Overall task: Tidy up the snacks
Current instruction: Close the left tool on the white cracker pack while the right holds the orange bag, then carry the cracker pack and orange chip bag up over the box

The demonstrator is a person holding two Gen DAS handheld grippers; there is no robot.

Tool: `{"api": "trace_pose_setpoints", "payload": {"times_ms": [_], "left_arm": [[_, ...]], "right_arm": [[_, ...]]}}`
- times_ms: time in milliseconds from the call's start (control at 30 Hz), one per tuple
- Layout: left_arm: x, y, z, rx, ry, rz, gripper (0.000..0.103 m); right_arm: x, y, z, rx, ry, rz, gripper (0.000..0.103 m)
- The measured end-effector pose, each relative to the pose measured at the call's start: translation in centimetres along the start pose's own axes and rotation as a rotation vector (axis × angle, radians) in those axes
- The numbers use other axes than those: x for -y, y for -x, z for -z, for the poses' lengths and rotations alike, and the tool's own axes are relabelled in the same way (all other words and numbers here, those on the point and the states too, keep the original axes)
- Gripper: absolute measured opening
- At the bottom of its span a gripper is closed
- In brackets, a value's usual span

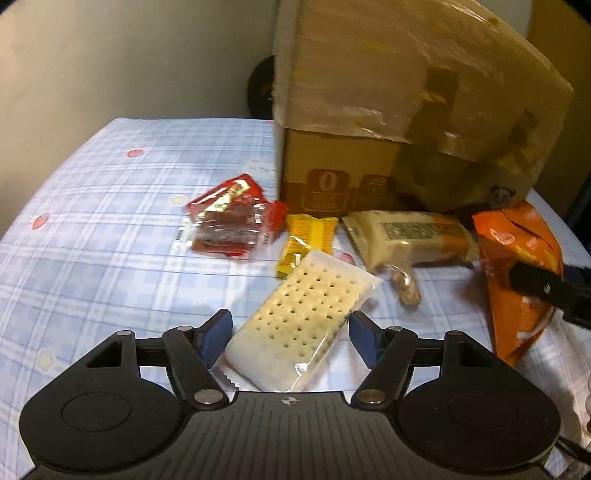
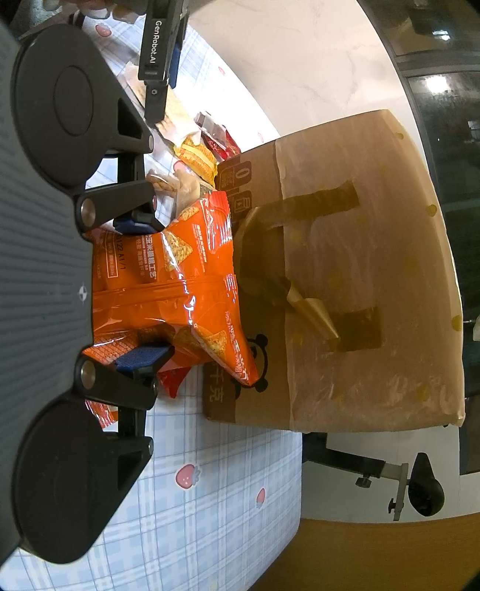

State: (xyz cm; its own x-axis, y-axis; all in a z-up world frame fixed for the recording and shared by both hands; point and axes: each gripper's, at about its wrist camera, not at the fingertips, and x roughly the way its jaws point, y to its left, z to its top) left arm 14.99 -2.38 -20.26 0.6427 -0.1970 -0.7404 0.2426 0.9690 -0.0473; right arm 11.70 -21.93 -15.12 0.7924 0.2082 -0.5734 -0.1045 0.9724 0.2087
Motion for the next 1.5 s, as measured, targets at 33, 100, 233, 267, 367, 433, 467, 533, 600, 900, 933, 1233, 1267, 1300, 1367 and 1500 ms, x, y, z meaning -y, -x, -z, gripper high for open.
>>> {"api": "trace_pose_setpoints", "payload": {"times_ms": [33, 100, 233, 267, 367, 433, 467, 533, 600, 900, 933, 1233, 1267, 1300, 1367, 1500], "left_arm": [[0.1, 0.0, 0.1, -0.003, -0.019, 0.003, 0.072], [0.3, 0.0, 0.1, -0.009, -0.049, 0.016, 0.072], [0.0, -0.2, -0.2, -0.016, -0.066, 0.048, 0.071], [0.0, -0.2, -0.2, -0.019, -0.067, 0.056, 0.071], [-0.1, -0.2, -0.3, -0.022, -0.071, 0.073, 0.072], [0.2, -0.2, -0.2, -0.020, -0.089, 0.080, 0.071], [0.3, -0.4, -0.1, -0.022, -0.107, 0.080, 0.070], [0.8, -0.6, 0.3, -0.016, -0.149, 0.060, 0.067], [1.1, -0.6, 0.7, 0.000, -0.172, 0.046, 0.067], [0.4, 0.7, 1.1, 0.065, -0.087, 0.052, 0.063], [0.1, 1.2, 1.1, 0.081, -0.063, 0.058, 0.063], [-0.7, 4.2, 0.3, 0.160, 0.041, 0.096, 0.063], [-0.7, 4.5, 0.2, 0.168, 0.051, 0.103, 0.063], [-0.8, 4.7, -0.1, 0.176, 0.057, 0.109, 0.063], [-0.7, 5.5, -0.7, 0.202, 0.059, 0.118, 0.063], [-0.5, 7.6, -2.4, 0.275, 0.046, 0.138, 0.063]], "right_arm": [[0.0, 0.0, 0.0, 0.001, -0.002, -0.001, 0.060], [0.0, 0.0, 0.0, 0.003, -0.004, -0.001, 0.060], [0.1, 0.0, 0.0, 0.008, -0.016, -0.003, 0.060], [0.1, 0.1, 0.0, 0.008, -0.018, -0.003, 0.060], [0.0, 0.1, 0.0, 0.009, -0.013, -0.004, 0.060], [0.1, 0.1, 0.0, 0.009, -0.014, -0.006, 0.060], [0.1, 0.1, 0.0, 0.010, -0.016, -0.007, 0.060], [0.1, 0.1, 0.0, 0.010, -0.015, -0.007, 0.060], [0.0, 0.1, 0.1, 0.011, -0.013, -0.006, 0.060], [0.0, 0.1, 0.2, 0.018, -0.012, -0.010, 0.060], [0.1, 0.1, 0.2, 0.019, -0.015, -0.013, 0.060], [0.3, 1.0, -0.2, 0.069, -0.040, -0.048, 0.058], [0.2, 1.2, -0.3, 0.077, -0.039, -0.051, 0.058], [0.2, 1.4, -0.4, 0.085, -0.038, -0.053, 0.058], [0.2, 2.0, -0.8, 0.108, -0.045, -0.060, 0.058], [0.2, 3.8, -2.3, 0.183, -0.051, -0.079, 0.058]]}}
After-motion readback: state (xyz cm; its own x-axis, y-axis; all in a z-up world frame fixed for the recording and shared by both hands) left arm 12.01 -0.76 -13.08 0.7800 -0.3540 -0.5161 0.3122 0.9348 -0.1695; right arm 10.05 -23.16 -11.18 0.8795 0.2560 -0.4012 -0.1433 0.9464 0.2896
